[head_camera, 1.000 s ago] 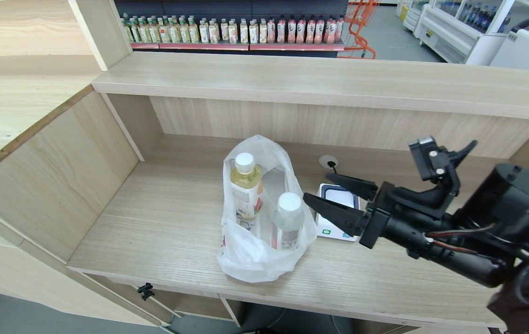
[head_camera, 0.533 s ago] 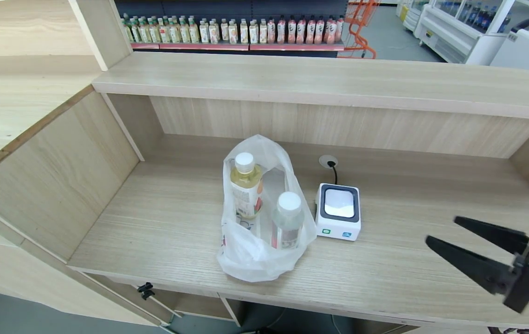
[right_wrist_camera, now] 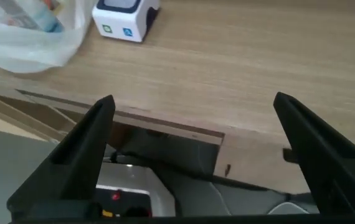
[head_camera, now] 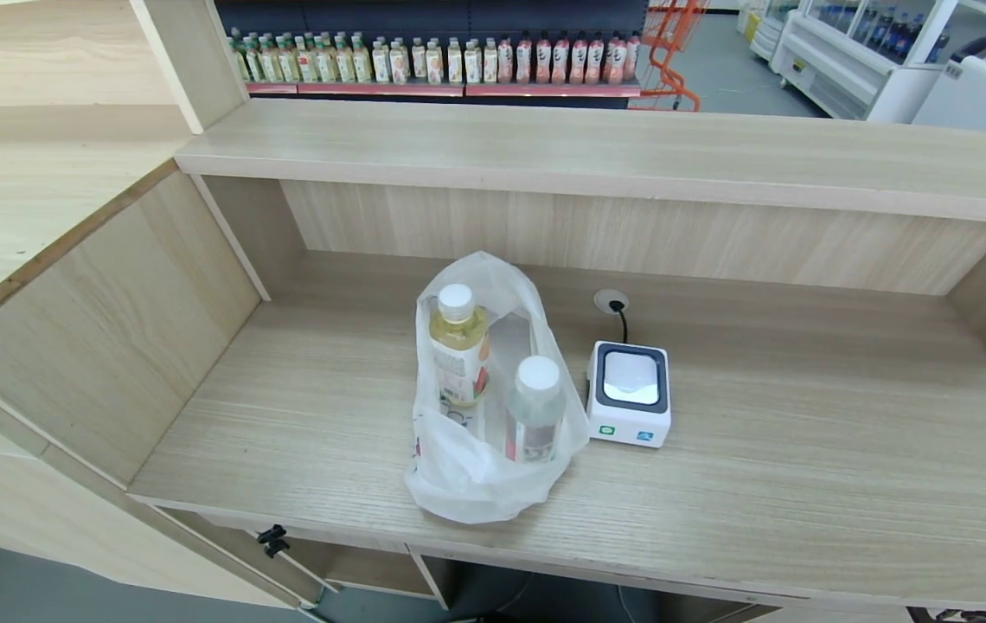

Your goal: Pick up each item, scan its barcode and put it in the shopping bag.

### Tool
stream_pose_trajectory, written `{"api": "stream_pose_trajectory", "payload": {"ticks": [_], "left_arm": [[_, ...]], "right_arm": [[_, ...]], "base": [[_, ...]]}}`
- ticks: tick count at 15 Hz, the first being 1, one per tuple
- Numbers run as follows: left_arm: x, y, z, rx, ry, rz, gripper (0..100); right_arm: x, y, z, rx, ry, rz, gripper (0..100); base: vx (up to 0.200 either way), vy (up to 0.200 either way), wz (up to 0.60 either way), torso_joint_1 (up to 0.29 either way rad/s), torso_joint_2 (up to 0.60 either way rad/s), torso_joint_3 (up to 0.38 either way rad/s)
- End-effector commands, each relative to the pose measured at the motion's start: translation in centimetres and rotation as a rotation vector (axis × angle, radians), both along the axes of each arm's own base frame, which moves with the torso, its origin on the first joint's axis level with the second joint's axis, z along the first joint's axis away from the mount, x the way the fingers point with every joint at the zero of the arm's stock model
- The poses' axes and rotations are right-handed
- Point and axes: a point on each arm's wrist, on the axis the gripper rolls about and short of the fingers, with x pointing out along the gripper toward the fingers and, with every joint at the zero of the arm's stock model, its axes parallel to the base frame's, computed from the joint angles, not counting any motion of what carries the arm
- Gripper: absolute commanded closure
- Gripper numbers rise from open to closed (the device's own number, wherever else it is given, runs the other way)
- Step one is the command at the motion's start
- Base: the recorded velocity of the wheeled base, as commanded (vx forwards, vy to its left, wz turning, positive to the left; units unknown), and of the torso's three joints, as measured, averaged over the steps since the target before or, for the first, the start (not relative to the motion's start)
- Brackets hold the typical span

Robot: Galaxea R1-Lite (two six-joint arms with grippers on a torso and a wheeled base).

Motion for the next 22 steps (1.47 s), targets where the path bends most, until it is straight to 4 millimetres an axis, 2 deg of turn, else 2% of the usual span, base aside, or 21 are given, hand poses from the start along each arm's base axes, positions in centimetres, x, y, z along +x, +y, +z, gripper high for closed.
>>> {"api": "stream_pose_trajectory", "payload": {"ticks": [1,8,9,20,22], "left_arm": [[0.00,0.00,0.00,-0.001,0.000,0.001,0],[0.00,0.00,0.00,0.001,0.000,0.001,0],[0.00,0.00,0.00,0.001,0.000,0.001,0],[0.01,0.00,0.00,0.002,0.002,0.001,0],[0.02,0.00,0.00,0.004,0.003,0.001,0]], "right_arm": [[-1.18,0.03,-0.81,-0.049,-0.133,-0.035,0],[-1.18,0.02,-0.73,-0.021,-0.138,-0.041,0],[-1.18,0.02,-0.73,-0.020,-0.138,-0.041,100],[-1.18,0.01,-0.80,-0.017,-0.132,-0.043,100],[-1.18,0.01,-0.80,-0.017,-0.132,-0.043,100]], "base": [[0.000,0.000,0.00,0.000,0.00,0.000],[0.000,0.000,0.00,0.000,0.00,0.000],[0.000,0.000,0.00,0.000,0.00,0.000],[0.000,0.000,0.00,0.000,0.00,0.000],[0.200,0.000,0.00,0.002,0.01,0.002]]}}
